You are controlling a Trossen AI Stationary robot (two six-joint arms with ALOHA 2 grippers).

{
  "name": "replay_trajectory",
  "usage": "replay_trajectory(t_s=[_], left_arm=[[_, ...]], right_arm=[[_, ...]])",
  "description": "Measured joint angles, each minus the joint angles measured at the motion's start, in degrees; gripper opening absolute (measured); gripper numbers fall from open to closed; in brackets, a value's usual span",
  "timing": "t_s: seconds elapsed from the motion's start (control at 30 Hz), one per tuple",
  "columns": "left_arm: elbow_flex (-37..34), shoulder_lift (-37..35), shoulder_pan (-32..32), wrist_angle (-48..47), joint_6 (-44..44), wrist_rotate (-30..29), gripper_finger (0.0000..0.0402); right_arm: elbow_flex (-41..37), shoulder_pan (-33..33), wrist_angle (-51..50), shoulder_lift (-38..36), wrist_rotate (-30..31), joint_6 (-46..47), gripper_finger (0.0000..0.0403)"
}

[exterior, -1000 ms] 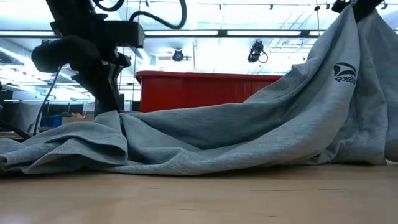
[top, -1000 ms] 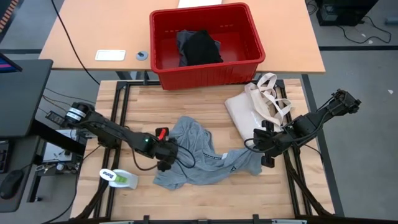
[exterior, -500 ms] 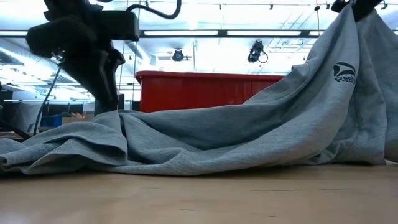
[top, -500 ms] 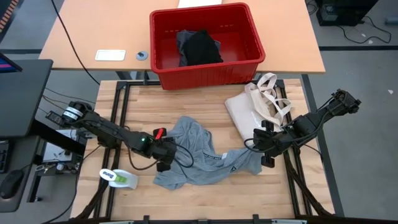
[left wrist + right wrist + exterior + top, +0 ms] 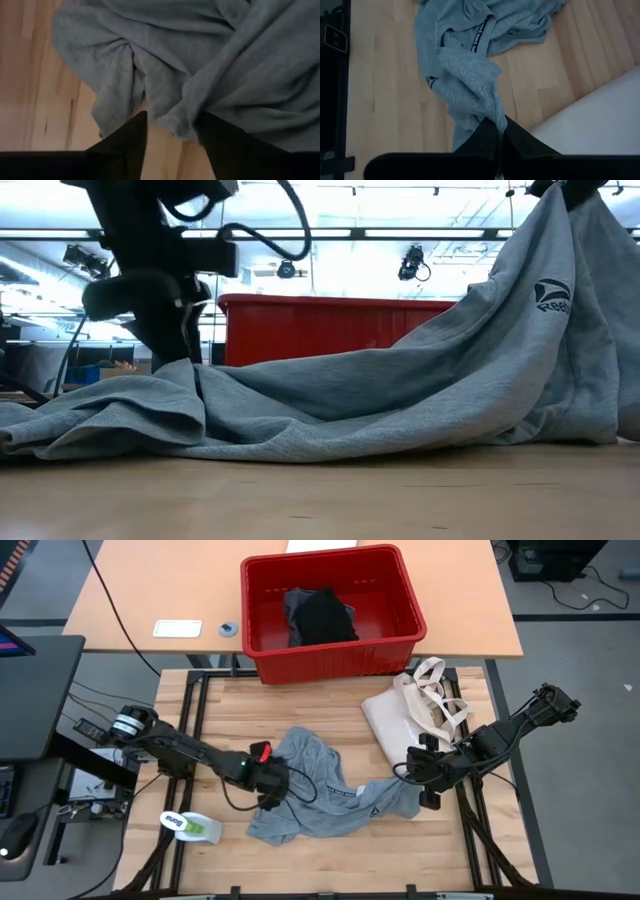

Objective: Fold Laundry from Bin
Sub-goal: Fold the gray shirt

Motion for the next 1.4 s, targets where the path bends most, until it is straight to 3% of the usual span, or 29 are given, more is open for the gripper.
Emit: replay_trajectory(t_s=[0.17,0.2,0.43,0.63,0.83,1.13,1.27,1.4], left_arm=[[0.0,0.04,1.97,2.76,5.04,6.41,0.003],[0.0,-0.03,2.32,2.96,5.54,7.72,0.0017],[0.1,-2.79,3.71,2.21,7.97,12.86,0.0004],[4.5,-14.74,3.14,-3.17,9.31,13.28,0.0002],[9.68,-27.13,3.48,-9.02,12.13,13.27,0.0001],[20.86,-39.36,3.19,-9.73,20.79,5.15,0.0001],[26.51,-40.84,3.25,-9.26,26.34,2.7,0.0],[32.26,-40.64,3.23,-7.26,31.64,2.89,0.0]], right_arm=[[0.0,0.0,0.1,-0.01,-0.01,0.07,0.0013],[0.0,0.0,0.09,0.0,-0.01,0.09,0.0013],[0.0,0.02,0.06,0.0,-0.25,0.13,0.0013],[0.0,0.02,-0.25,0.0,-0.26,-0.61,0.0013],[1.55,0.02,0.79,0.02,-0.98,-9.47,0.0013],[13.17,0.28,-4.78,-0.04,6.95,-16.5,0.0013],[17.34,-0.68,-4.74,-0.04,5.39,-22.39,0.0013],[21.89,-1.2,-4.33,-0.04,-2.81,-28.18,0.0013]])
